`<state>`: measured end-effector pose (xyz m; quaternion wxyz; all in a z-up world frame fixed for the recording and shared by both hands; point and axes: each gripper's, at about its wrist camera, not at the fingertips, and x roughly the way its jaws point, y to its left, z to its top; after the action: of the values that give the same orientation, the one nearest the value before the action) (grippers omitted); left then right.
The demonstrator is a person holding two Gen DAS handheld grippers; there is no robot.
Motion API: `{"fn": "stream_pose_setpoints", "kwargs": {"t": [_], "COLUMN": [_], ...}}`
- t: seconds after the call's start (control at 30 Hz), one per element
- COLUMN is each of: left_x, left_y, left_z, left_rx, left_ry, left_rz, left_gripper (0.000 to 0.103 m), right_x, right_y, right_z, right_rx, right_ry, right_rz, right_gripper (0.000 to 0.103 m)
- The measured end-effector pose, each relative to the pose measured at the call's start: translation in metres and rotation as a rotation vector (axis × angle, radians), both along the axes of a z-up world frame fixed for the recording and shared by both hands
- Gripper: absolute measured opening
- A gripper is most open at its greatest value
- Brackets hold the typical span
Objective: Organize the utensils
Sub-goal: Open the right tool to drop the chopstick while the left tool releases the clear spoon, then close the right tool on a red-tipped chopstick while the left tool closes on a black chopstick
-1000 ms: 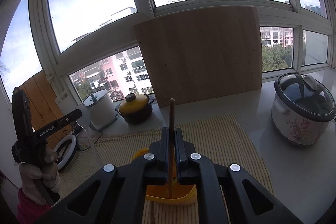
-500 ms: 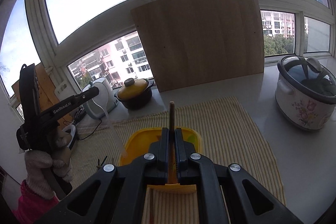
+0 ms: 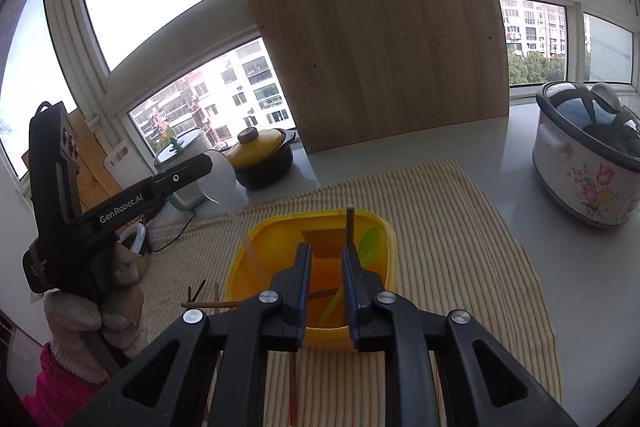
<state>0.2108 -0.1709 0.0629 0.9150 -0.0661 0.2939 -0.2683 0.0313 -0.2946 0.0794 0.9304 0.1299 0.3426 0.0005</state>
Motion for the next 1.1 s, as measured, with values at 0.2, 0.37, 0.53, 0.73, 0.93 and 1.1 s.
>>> {"fn": "stream_pose_setpoints", "kwargs": {"t": [0.2, 0.37, 0.53, 0.73, 0.93, 1.1], "left_x": [-0.010, -0.015, -0.021, -0.033, -0.054, -0.076], "left_y": [0.001, 0.013, 0.033, 0.069, 0.110, 0.146], "left_z": [0.001, 0.001, -0.002, -0.014, -0.040, -0.064], "left_rx": [0.008, 0.005, 0.039, 0.070, 0.126, 0.151], "left_ry": [-0.004, 0.001, -0.010, 0.016, 0.067, 0.115], "left_rz": [-0.014, 0.002, 0.042, 0.104, 0.169, 0.212], "left_gripper": [0.015, 0.015, 0.015, 0.035, 0.048, 0.048], "right_x": [-0.006, -0.010, -0.016, -0.032, -0.045, -0.049], "right_y": [0.003, 0.006, 0.010, 0.018, 0.040, 0.062], "right_z": [-0.002, 0.000, -0.002, -0.012, -0.031, -0.058], "right_rx": [0.001, -0.017, -0.015, -0.016, -0.065, -0.104], "right_ry": [0.001, -0.004, -0.004, 0.014, 0.058, 0.110], "right_rz": [-0.009, -0.006, 0.005, 0.034, 0.088, 0.146], "right_gripper": [0.027, 0.027, 0.027, 0.027, 0.027, 0.027]}}
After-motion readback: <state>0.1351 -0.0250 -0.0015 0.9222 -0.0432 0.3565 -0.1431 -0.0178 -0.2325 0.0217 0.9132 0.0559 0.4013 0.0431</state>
